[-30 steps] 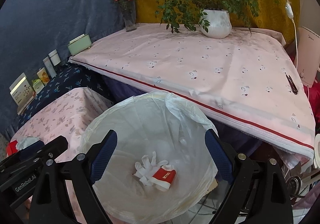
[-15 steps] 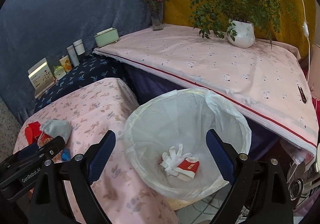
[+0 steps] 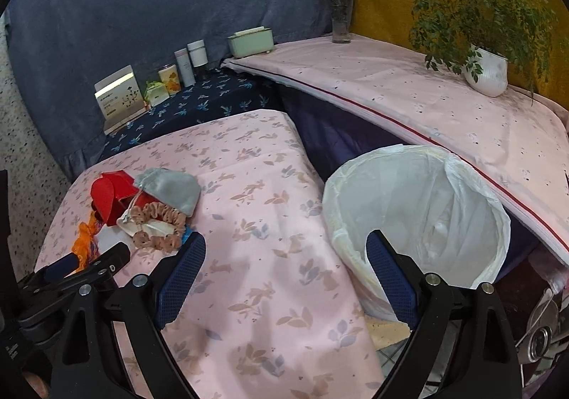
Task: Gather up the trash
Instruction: 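Move both open tools back over the trash pile on the table, then grasp the orange plastic bag with the left tool while the right tool grasps the brown scrunchie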
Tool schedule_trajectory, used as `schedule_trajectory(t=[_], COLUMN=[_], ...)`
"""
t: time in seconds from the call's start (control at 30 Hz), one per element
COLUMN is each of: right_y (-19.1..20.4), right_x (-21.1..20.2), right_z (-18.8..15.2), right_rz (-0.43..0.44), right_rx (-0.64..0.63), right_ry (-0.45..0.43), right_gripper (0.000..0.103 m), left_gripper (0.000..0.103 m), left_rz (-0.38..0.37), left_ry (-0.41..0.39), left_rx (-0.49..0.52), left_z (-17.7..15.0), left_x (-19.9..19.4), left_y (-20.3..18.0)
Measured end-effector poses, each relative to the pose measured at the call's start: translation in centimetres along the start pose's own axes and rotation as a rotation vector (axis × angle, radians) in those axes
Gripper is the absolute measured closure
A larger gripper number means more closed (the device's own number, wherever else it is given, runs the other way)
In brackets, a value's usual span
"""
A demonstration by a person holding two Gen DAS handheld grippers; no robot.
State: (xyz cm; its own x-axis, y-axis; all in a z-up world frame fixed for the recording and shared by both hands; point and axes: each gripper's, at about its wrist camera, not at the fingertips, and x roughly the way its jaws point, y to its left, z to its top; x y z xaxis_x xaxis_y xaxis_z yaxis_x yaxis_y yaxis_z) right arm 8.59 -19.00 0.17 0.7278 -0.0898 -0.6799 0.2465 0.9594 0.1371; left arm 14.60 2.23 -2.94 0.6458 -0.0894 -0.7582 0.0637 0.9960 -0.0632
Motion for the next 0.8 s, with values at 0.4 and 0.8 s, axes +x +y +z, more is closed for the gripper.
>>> schedule_trajectory(t=[0.4,0.8], right_y=[7.2,12.2], right_x=[1.4,5.5], right_z=[-0.7,-0.7], right_rz=[0.086,0.105], right_rx=[-0.11,-0.167], right_ry=[0.043,0.093], right_gripper=[0.014,0.018], left_gripper=[0.013,0.014], left_rz=[0.068,-0.001], left_ry=[0.066,0.134], left_rx=[-0.133,-0.251], left_z=[-1.7,-2.2], left_x=[1.9,4.1], left_y=[8.2,12.8])
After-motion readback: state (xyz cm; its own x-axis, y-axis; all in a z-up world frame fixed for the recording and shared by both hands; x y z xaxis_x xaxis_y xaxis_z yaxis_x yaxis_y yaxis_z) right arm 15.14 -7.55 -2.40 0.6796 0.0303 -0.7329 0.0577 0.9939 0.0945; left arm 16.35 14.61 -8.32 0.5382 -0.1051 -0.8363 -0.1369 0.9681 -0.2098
